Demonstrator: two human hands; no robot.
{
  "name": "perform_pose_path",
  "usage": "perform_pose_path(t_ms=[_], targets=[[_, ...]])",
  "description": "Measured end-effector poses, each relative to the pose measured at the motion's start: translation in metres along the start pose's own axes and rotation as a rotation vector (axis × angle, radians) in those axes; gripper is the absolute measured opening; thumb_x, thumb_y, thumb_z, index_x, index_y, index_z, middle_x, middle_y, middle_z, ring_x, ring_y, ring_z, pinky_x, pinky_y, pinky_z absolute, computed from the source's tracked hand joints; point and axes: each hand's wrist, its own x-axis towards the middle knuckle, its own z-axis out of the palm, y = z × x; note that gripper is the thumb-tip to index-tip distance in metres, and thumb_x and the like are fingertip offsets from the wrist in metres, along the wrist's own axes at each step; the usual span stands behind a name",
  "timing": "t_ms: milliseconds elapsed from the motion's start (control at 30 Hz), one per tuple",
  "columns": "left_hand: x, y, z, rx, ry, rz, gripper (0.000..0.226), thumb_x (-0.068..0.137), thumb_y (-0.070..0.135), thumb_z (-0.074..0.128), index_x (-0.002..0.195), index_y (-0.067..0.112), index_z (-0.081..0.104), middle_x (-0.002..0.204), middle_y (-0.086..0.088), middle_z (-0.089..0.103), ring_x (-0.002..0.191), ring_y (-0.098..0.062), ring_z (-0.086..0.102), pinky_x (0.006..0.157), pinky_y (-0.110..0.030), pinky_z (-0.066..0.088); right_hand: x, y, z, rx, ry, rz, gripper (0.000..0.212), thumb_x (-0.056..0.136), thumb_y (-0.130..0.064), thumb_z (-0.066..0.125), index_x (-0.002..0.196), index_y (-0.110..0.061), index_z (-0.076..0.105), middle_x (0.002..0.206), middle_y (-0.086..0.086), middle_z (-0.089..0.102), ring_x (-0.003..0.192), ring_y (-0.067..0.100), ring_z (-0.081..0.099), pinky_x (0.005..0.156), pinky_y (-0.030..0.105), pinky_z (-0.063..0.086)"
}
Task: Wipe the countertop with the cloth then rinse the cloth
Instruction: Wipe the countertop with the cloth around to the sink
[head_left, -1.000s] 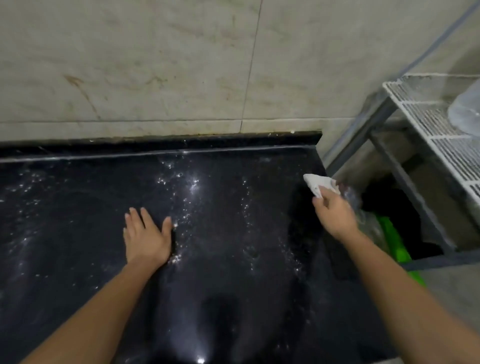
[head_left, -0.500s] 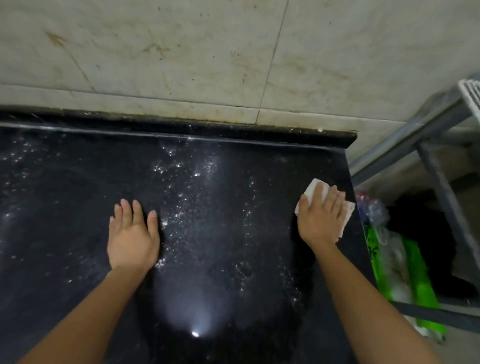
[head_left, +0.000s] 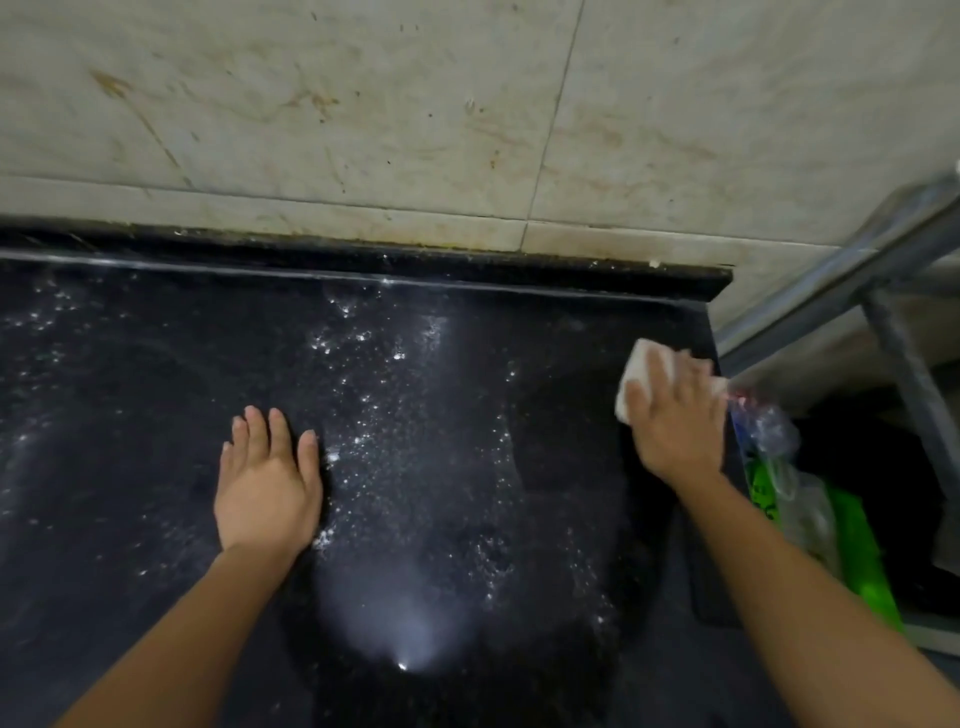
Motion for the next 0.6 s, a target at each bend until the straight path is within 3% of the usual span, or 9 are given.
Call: perform_pose_path(t_ms=[67, 133, 267, 333, 400, 467, 600], targets=[[0.000, 0.000, 0.003, -0.010, 0.003, 0.000, 0.060, 0.099, 0.037, 0.023, 0.145, -0.002, 0.025, 0.154, -0.022, 0.018, 0.144, -0.034, 0.012, 0.118, -0.042, 0.012, 0.020, -0.017, -0.006, 0.107, -0.016, 0.225, 0.058, 0.100, -0.048, 0.017, 0.153, -0.027, 0.004, 0.161, 0.010, -0.002, 0.147, 0.029, -0.008, 0.117, 0.053, -0.004], [0.000, 0.000, 0.005, -0.024, 0.000, -0.001, 0.061, 0.099, 0.037, 0.023, 0.146, -0.001, 0.023, 0.155, -0.021, 0.016, 0.145, -0.033, 0.010, 0.118, -0.042, 0.012, 0.029, -0.050, -0.005, 0.048, -0.003, 0.242, 0.059, 0.100, -0.046, 0.017, 0.153, -0.024, 0.003, 0.160, 0.014, -0.001, 0.146, 0.033, -0.006, 0.115, 0.056, -0.003], [-0.001, 0.000, 0.004, -0.031, -0.001, -0.001, 0.063, 0.098, 0.039, 0.021, 0.146, -0.001, 0.023, 0.155, -0.021, 0.016, 0.145, -0.032, 0.010, 0.118, -0.041, 0.012, -0.003, -0.118, 0.013, -0.043, -0.014, -0.260, 0.059, 0.100, -0.046, 0.013, 0.153, -0.023, 0.001, 0.160, 0.014, 0.000, 0.146, 0.034, -0.007, 0.115, 0.053, -0.008], [-0.001, 0.000, 0.002, -0.017, -0.002, 0.011, 0.064, 0.097, 0.040, 0.019, 0.146, -0.001, 0.024, 0.154, -0.021, 0.017, 0.145, -0.032, 0.012, 0.118, -0.042, 0.012, -0.014, -0.118, 0.011, -0.061, -0.079, -0.512, 0.059, 0.099, -0.048, 0.008, 0.153, -0.024, 0.002, 0.161, 0.008, -0.003, 0.147, 0.029, -0.010, 0.117, 0.046, -0.009], [0.000, -0.002, 0.000, -0.015, -0.019, 0.005, 0.063, 0.098, 0.040, 0.018, 0.146, 0.000, 0.023, 0.155, -0.020, 0.016, 0.145, -0.031, 0.010, 0.118, -0.041, 0.011, -0.002, -0.093, 0.005, -0.096, -0.072, -0.672, 0.064, 0.096, -0.047, 0.003, 0.153, -0.017, 0.012, 0.160, 0.012, 0.010, 0.147, 0.030, 0.002, 0.119, 0.045, -0.001], [0.000, -0.002, -0.001, -0.036, -0.020, 0.003, 0.062, 0.099, 0.040, 0.018, 0.147, 0.001, 0.022, 0.156, -0.019, 0.015, 0.146, -0.030, 0.009, 0.119, -0.040, 0.009, 0.019, -0.058, 0.002, -0.077, 0.022, -0.517, 0.064, 0.097, -0.041, 0.006, 0.150, -0.008, 0.021, 0.155, 0.019, 0.024, 0.145, 0.036, 0.015, 0.117, 0.049, 0.009], [-0.001, -0.003, 0.001, -0.052, -0.013, 0.013, 0.063, 0.098, 0.041, 0.017, 0.148, 0.002, 0.019, 0.157, -0.015, 0.011, 0.146, -0.027, 0.006, 0.118, -0.038, 0.007, 0.049, -0.038, -0.014, 0.040, 0.037, 0.192, 0.059, 0.102, -0.037, 0.019, 0.152, -0.007, 0.009, 0.158, 0.020, 0.009, 0.146, 0.036, 0.004, 0.116, 0.052, 0.004]])
